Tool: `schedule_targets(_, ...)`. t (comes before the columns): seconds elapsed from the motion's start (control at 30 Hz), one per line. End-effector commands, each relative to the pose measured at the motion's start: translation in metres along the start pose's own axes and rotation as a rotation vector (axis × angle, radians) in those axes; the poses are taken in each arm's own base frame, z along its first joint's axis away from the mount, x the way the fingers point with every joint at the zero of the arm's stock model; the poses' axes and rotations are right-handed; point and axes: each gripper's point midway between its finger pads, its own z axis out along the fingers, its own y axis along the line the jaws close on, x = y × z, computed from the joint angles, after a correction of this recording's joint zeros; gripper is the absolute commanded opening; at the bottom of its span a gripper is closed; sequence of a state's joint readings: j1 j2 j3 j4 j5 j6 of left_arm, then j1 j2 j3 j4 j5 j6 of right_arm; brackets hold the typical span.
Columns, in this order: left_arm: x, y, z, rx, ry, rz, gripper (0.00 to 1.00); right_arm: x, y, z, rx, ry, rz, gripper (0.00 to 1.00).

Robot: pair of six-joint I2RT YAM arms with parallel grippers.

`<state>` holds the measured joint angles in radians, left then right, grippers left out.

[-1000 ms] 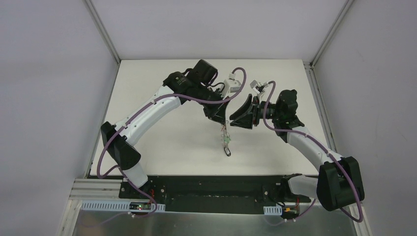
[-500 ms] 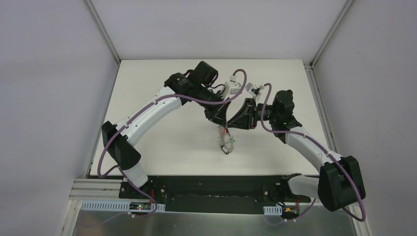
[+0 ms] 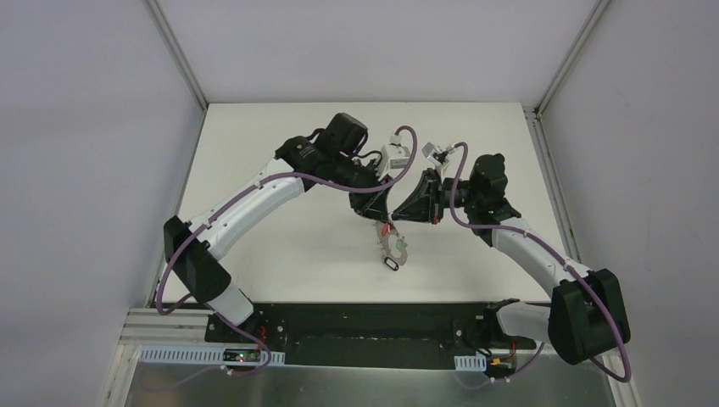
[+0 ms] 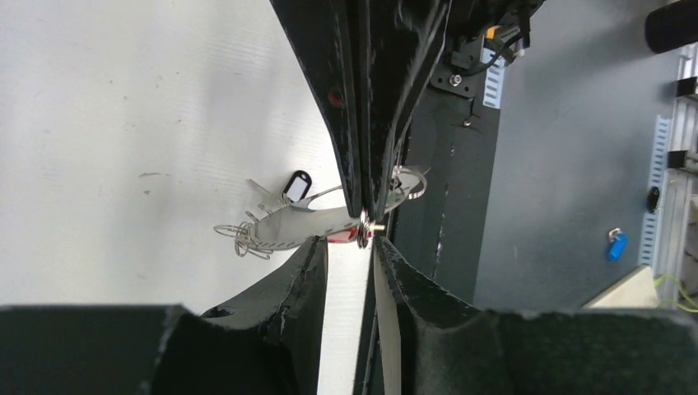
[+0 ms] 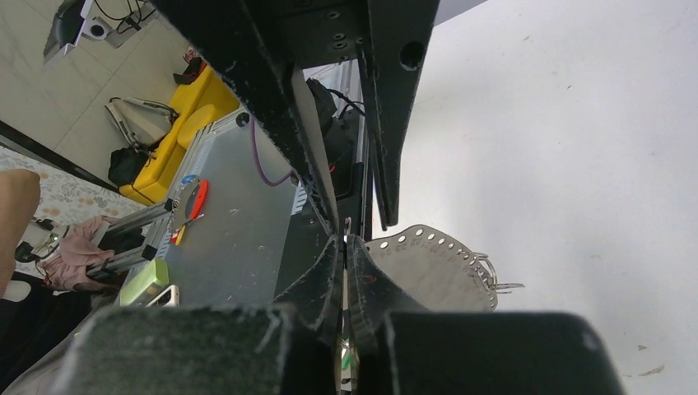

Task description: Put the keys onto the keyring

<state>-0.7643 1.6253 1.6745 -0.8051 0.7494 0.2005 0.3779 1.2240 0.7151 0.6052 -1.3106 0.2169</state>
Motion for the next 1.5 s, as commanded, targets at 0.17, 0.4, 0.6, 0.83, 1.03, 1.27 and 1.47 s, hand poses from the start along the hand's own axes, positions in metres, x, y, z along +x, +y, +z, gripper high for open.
schedule_targets(0.17, -0.006, 0.010, -0.016, -0.121, -0.177, 0.250, 0.53, -0.029, 0.001, -0.002, 0.023, -0.045, -0.032, 0.00)
schedule_targets(0.4, -0.003, 0.026, -0.004, -0.156, -0.184, 0.229, 0.66, -0.037, -0.008, -0.005, 0.063, -0.090, 0.033, 0.00)
schedule_targets(0.6, -0.004, 0.035, 0.004, -0.168, -0.194, 0.211, 0.72, -0.041, -0.014, -0.008, 0.081, -0.118, 0.072, 0.00)
schedule_targets(0.83, -0.001, 0.040, 0.015, -0.151, -0.187, 0.205, 0.71, -0.041, -0.015, -0.008, 0.083, -0.123, 0.082, 0.00)
schedule_targets(1.03, -0.002, 0.047, 0.021, -0.158, -0.180, 0.194, 0.57, -0.041, -0.017, -0.009, 0.084, -0.126, 0.089, 0.00)
schedule_targets(1.27, -0.005, 0.050, 0.021, -0.170, -0.184, 0.182, 0.40, -0.040, -0.021, -0.011, 0.094, -0.129, 0.095, 0.00)
schedule_targets(1.47, -0.006, 0.048, 0.018, -0.160, -0.185, 0.181, 0.21, -0.039, -0.025, -0.014, 0.105, -0.133, 0.099, 0.00)
